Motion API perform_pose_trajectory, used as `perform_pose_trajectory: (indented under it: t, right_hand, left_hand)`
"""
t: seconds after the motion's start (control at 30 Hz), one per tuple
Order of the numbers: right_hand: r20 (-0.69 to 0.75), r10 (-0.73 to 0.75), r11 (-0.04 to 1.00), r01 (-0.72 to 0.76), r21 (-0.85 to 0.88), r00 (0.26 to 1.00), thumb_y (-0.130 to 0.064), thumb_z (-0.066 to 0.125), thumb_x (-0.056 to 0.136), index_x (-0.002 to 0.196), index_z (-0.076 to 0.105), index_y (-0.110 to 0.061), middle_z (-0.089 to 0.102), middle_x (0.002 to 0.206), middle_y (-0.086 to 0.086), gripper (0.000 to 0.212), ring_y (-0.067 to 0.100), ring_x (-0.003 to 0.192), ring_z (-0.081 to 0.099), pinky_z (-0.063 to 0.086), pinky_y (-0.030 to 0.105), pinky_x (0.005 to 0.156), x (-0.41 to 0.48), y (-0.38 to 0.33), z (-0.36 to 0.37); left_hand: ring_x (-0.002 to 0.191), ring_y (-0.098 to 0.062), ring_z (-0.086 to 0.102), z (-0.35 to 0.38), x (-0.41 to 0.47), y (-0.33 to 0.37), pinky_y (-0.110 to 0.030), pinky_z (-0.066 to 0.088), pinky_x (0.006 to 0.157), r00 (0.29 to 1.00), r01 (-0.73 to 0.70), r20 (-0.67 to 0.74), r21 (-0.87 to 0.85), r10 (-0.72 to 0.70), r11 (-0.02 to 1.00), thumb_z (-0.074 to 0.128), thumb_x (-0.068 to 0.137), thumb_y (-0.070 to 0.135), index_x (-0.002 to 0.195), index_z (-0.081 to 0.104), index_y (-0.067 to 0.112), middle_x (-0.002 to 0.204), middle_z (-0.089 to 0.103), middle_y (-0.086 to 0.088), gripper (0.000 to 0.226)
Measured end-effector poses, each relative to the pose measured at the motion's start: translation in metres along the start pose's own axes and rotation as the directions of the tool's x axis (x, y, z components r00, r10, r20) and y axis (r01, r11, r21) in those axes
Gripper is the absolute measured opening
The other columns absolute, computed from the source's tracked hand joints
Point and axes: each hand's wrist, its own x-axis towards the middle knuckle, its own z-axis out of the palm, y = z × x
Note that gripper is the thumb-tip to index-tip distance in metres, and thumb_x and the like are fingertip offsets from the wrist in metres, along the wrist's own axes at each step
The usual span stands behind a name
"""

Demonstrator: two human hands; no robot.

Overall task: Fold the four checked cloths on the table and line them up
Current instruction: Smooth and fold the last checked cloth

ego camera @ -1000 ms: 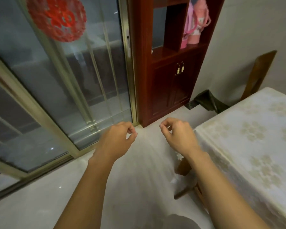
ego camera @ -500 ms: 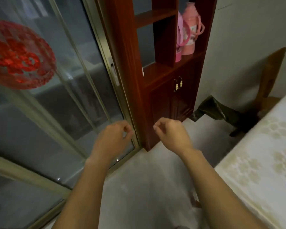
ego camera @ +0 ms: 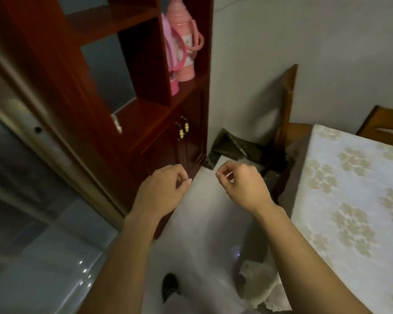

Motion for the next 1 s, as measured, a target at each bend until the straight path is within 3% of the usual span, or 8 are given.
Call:
perform_pose_trajectory:
  t: [0.1, 0.27, 0.33, 0.4, 0.53, 0.7, 0.9, 1.0]
  right_hand:
    - [-0.069, 0.058, 0.998, -0.059, -0.013, 0.996, -0.034, 0.059, 0.099, 0.105, 0.07, -0.024, 0.07, 0.099, -0.01, 0.017, 0.008, 0.082, 0.067, 0.061, 0.038, 0.073, 0.046, -0.007, -0.002]
    - [-0.24, 0.141, 0.99, -0.141, 0.017, 0.961, -0.031, 0.061, 0.098, 0.106, 0.071, -0.021, 0.068, 0.101, -0.006, 0.016, 0.008, 0.085, 0.064, 0.059, 0.03, 0.075, 0.107, -0.016, -0.011]
    - [-0.27, 0.202, 0.978, -0.209, 0.005, 0.941, -0.031, 0.062, 0.098, 0.106, 0.071, -0.021, 0.067, 0.1, -0.007, 0.016, 0.006, 0.083, 0.061, 0.049, 0.017, 0.068, 0.117, -0.007, -0.012]
    - [-0.277, 0.253, 0.961, -0.275, -0.043, 0.927, -0.031, 0.061, 0.098, 0.105, 0.07, -0.023, 0.065, 0.1, -0.007, 0.014, 0.005, 0.08, 0.057, 0.039, 0.014, 0.064, 0.121, 0.01, -0.014]
    - [-0.342, 0.311, 0.932, -0.355, -0.074, 0.887, -0.032, 0.059, 0.099, 0.108, 0.071, -0.022, 0.068, 0.102, -0.006, 0.017, 0.01, 0.086, 0.064, 0.057, 0.027, 0.073, 0.144, 0.05, -0.024]
    - [-0.393, 0.356, 0.921, -0.391, -0.008, 0.847, -0.032, 0.059, 0.098, 0.107, 0.071, -0.025, 0.069, 0.102, -0.008, 0.016, 0.01, 0.089, 0.065, 0.06, 0.033, 0.078, 0.185, 0.104, -0.047]
    - [-0.445, 0.375, 0.923, -0.37, 0.102, 0.814, -0.036, 0.059, 0.098, 0.106, 0.07, -0.024, 0.07, 0.099, -0.006, 0.018, 0.01, 0.086, 0.066, 0.06, 0.035, 0.077, 0.248, 0.165, -0.097]
    - [-0.5, 0.402, 0.909, -0.401, 0.116, 0.767, -0.035, 0.061, 0.097, 0.102, 0.07, -0.024, 0.07, 0.096, -0.005, 0.015, 0.011, 0.083, 0.065, 0.058, 0.031, 0.075, 0.256, 0.196, -0.122]
  left_hand:
    - [0.086, -0.003, 0.061, -0.014, 0.064, -0.008, -0.017, 0.042, 0.062, 0.994, -0.102, 0.032, -0.01, 0.102, 0.995, 0.058, 0.1, 0.041, 0.097, 0.061, 0.033, 0.098, 0.061, 0.016, 0.01]
    - [0.085, -0.005, 0.062, -0.031, 0.159, -0.011, -0.024, 0.044, 0.06, 0.966, -0.253, 0.063, 0.021, 0.252, 0.967, 0.061, 0.098, 0.04, 0.094, 0.061, 0.035, 0.097, 0.061, 0.017, 0.007]
    - [0.085, -0.006, 0.062, -0.023, 0.189, -0.005, -0.027, 0.047, 0.061, 0.944, -0.317, 0.104, 0.015, 0.314, 0.948, 0.061, 0.097, 0.04, 0.094, 0.062, 0.035, 0.096, 0.061, 0.016, 0.007]
    - [0.087, -0.009, 0.064, -0.007, 0.212, 0.005, -0.032, 0.053, 0.067, 0.915, -0.379, 0.144, -0.003, 0.376, 0.925, 0.062, 0.097, 0.041, 0.095, 0.062, 0.034, 0.097, 0.063, 0.015, 0.008]
    - [0.094, -0.014, 0.063, 0.022, 0.259, 0.032, -0.043, 0.052, 0.087, 0.851, -0.503, 0.192, 0.028, 0.49, 0.864, 0.059, 0.097, 0.044, 0.099, 0.064, 0.033, 0.101, 0.065, 0.013, 0.012]
    - [0.098, -0.014, 0.06, 0.035, 0.324, 0.072, -0.039, 0.046, 0.094, 0.805, -0.579, 0.213, 0.074, 0.554, 0.812, 0.057, 0.099, 0.042, 0.1, 0.062, 0.032, 0.103, 0.065, 0.014, 0.012]
    - [0.094, -0.011, 0.06, 0.039, 0.401, 0.129, -0.036, 0.048, 0.086, 0.796, -0.601, 0.19, 0.125, 0.575, 0.79, 0.057, 0.099, 0.042, 0.099, 0.062, 0.033, 0.101, 0.063, 0.015, 0.01]
    - [0.089, -0.008, 0.058, 0.067, 0.42, 0.175, -0.032, 0.046, 0.079, 0.736, -0.666, 0.243, 0.095, 0.631, 0.74, 0.056, 0.1, 0.042, 0.097, 0.061, 0.034, 0.098, 0.061, 0.016, 0.009]
